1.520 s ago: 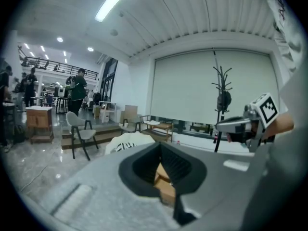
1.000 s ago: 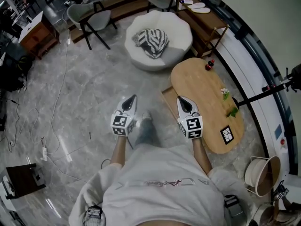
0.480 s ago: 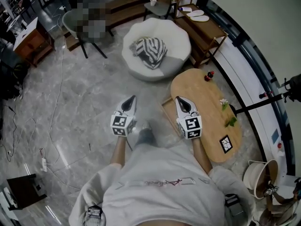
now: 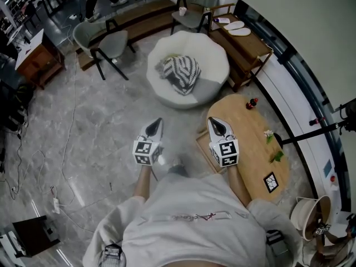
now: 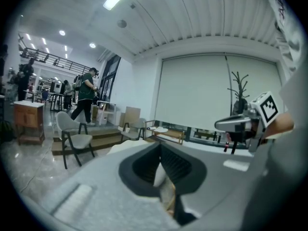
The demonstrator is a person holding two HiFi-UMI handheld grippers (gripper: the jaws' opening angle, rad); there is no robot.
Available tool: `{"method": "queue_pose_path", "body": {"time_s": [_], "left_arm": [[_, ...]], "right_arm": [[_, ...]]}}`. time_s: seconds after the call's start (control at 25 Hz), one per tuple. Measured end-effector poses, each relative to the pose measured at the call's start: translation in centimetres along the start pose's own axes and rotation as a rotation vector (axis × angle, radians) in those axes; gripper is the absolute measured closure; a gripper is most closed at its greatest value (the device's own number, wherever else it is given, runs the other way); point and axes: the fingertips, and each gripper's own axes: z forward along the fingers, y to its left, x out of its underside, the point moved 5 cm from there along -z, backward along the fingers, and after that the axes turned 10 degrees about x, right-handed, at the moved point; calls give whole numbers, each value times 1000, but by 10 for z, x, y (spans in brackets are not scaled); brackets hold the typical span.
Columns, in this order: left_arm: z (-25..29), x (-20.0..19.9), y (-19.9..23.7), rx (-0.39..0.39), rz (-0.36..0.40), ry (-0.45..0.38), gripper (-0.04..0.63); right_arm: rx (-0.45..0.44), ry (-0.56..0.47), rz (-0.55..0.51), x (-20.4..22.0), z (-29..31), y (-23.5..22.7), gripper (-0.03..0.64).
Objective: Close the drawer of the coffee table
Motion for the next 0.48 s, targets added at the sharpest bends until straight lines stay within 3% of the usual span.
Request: {"method": "queue_pose_path", "body": {"time_s": [0.48], "left_arm": [[59,-14,64,45,10,37,597]], "right_arm": [[51,14,26,-8,72,-22,614]]}}
